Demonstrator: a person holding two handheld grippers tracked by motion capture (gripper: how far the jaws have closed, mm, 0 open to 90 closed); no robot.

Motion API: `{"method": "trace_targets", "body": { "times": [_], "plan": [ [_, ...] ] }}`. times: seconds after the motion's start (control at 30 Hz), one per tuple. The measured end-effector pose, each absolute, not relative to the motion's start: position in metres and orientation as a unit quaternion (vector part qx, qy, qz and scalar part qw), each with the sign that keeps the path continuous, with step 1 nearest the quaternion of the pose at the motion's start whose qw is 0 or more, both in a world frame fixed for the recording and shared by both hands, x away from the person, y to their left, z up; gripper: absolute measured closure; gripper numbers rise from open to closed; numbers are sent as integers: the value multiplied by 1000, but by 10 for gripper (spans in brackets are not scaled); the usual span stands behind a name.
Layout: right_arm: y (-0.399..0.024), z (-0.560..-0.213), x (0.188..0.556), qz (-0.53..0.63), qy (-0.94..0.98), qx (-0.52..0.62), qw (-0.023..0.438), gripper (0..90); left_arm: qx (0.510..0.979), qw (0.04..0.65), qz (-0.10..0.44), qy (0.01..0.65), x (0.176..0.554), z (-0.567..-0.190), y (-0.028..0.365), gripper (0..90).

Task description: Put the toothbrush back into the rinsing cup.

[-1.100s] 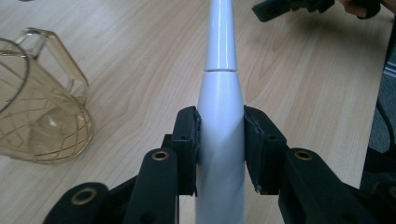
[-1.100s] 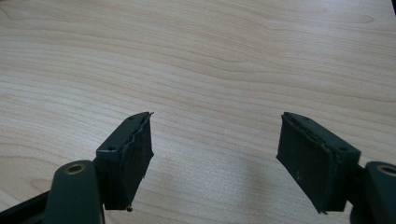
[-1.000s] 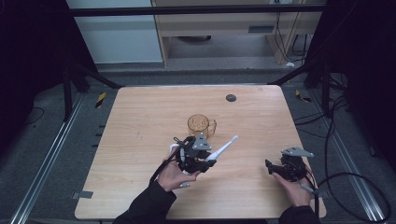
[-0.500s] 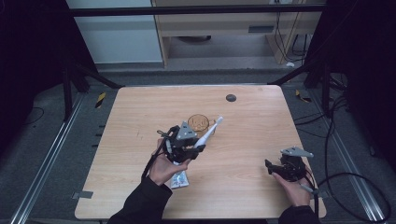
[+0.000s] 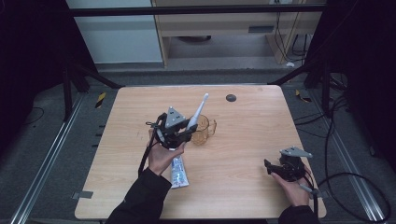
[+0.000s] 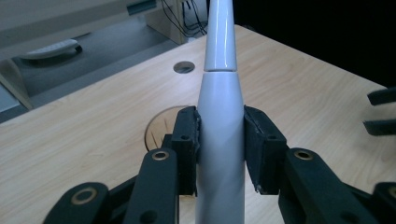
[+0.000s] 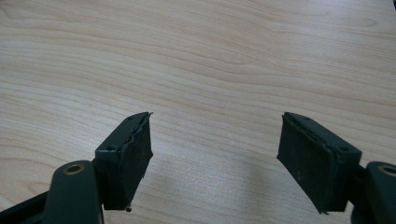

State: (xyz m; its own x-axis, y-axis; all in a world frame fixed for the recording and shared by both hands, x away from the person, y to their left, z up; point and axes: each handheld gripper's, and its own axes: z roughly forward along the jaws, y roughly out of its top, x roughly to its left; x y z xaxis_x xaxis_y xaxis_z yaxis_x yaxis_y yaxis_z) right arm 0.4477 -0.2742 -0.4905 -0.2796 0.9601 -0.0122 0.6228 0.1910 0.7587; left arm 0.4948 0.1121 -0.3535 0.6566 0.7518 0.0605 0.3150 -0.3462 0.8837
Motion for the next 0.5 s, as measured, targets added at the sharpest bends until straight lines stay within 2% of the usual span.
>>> {"method": "trace_targets", "body": {
  "times": [0.5],
  "plan": [
    [-274,-491,448,332,729,542,255,257,736,504,271,362,518,-339,115,667]
  ]
}}
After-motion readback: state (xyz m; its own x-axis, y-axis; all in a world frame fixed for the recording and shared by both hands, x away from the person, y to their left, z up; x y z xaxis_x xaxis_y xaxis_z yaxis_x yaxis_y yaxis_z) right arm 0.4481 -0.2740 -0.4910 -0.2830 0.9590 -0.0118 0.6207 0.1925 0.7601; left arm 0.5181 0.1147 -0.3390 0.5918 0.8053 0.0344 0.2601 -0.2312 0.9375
